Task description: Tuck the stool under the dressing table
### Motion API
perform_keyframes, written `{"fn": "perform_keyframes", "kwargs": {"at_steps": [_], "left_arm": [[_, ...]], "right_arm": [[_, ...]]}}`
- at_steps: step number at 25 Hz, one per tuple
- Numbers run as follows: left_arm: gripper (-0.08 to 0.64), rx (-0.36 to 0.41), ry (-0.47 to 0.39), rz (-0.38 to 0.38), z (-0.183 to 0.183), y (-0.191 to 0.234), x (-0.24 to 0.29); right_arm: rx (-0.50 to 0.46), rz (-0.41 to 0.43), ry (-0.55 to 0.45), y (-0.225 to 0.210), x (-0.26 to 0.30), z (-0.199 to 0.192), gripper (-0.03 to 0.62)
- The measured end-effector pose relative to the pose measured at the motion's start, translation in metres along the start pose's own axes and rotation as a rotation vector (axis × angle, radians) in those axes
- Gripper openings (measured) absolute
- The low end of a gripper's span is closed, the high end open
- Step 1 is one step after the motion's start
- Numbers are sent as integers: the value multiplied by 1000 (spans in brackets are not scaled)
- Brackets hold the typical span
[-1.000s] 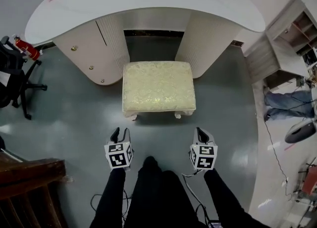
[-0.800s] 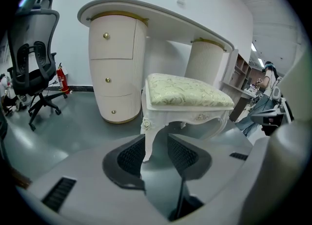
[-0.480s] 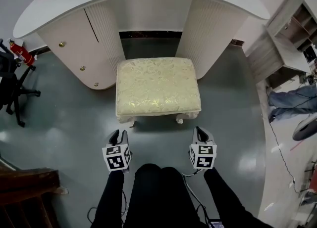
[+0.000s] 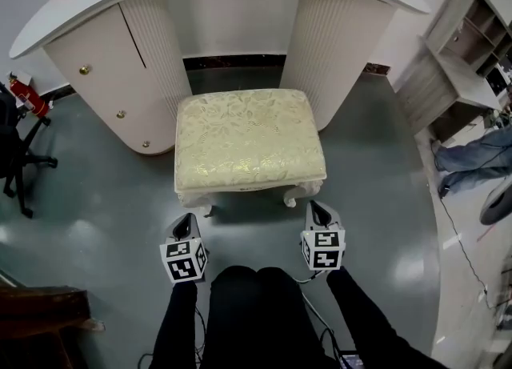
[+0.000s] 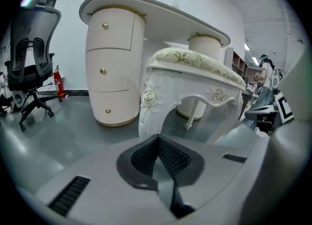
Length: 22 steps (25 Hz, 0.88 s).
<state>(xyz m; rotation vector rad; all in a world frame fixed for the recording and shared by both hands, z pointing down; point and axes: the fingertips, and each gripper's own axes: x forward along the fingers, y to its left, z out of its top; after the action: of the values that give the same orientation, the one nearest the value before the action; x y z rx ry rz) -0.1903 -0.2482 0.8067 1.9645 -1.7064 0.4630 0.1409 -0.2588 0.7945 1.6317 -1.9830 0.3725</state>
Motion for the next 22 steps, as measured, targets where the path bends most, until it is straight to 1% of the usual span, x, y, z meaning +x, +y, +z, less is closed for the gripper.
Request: {"fn": "perform_keyframes", "kwargs": {"at_steps": [4,10,15,18,22], "left_arm": [[8,-6,3,1,7,-1,10],[8,-21,-22,6,3,4,19],[8,-23,-32,-1,16,7,27],[8,-30,-43,-5,12,7,27],[8,-28,-61,-13,4,6,28]], "right_arm": [[-16,-8,-12,-6,12,12,3],[-22,-17,-27,-4,24,9,3],[-12,-36,-25,-11,35,15,3],[-34,-56,-38,-9,36,12,3],[-24,-84,-58,-9,36,5,3]]}}
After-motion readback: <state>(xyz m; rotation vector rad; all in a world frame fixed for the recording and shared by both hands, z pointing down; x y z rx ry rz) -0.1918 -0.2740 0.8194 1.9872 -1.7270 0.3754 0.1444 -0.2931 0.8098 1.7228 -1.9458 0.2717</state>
